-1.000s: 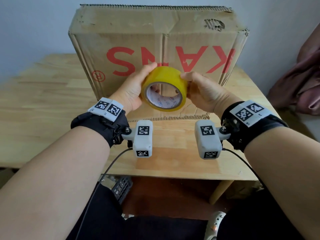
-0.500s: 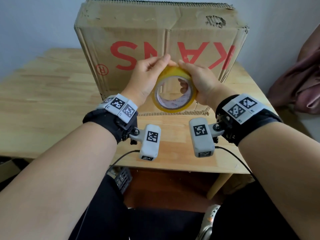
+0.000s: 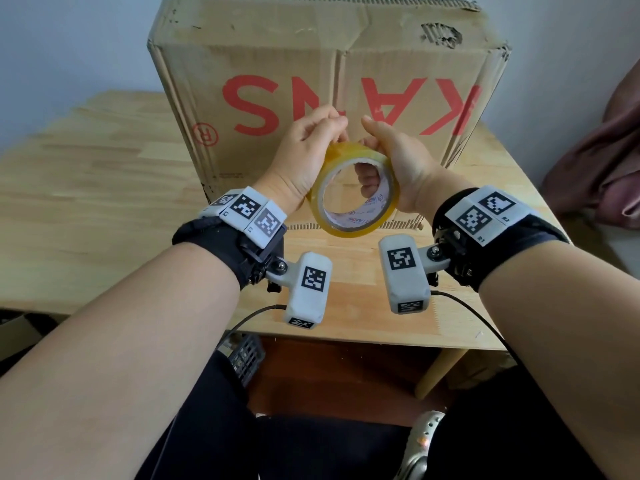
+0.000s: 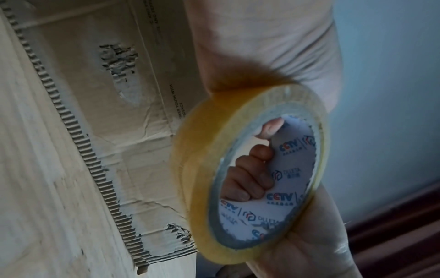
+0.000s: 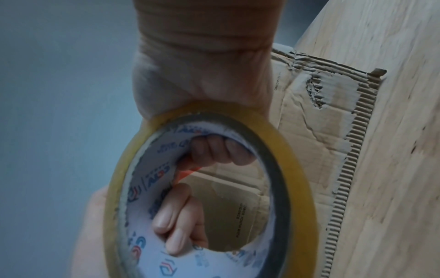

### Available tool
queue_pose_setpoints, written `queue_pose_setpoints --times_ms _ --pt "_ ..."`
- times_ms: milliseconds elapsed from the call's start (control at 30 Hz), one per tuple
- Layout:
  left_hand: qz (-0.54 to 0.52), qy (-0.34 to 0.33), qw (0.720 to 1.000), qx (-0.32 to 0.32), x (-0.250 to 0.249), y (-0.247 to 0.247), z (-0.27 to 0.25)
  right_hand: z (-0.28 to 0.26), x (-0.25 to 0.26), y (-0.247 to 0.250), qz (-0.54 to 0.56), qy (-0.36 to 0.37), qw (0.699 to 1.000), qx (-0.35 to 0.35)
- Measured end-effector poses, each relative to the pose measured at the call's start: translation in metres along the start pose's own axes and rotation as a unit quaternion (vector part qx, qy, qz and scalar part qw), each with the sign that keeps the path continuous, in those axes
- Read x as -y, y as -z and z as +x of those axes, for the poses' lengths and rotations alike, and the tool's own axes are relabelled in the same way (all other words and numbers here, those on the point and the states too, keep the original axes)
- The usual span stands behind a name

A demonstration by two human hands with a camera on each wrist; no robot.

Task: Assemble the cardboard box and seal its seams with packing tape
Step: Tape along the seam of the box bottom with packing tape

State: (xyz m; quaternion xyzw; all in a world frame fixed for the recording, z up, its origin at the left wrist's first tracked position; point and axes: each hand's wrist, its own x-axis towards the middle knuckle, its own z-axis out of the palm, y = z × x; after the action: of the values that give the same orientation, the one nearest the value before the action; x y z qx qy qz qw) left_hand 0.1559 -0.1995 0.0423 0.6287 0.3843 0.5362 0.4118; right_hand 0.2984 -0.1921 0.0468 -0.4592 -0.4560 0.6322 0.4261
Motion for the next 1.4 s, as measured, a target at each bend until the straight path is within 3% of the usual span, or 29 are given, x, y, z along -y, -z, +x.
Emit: queue_pose_setpoints --times_ms 833,1400 --pt "0.016 0.023 0.998 -0.061 0.0076 -0.0049 -0.0056 -0.0008 -0.0048 -0.0023 -0.016 -0.002 0.997 -0.071" --pt "0.087 -0.002 0.996 -0.011 0.0071 -0.0055 -0.0058 -0.0046 -0.0004 0.0024 -0.045 0.008 0.996 -0.078"
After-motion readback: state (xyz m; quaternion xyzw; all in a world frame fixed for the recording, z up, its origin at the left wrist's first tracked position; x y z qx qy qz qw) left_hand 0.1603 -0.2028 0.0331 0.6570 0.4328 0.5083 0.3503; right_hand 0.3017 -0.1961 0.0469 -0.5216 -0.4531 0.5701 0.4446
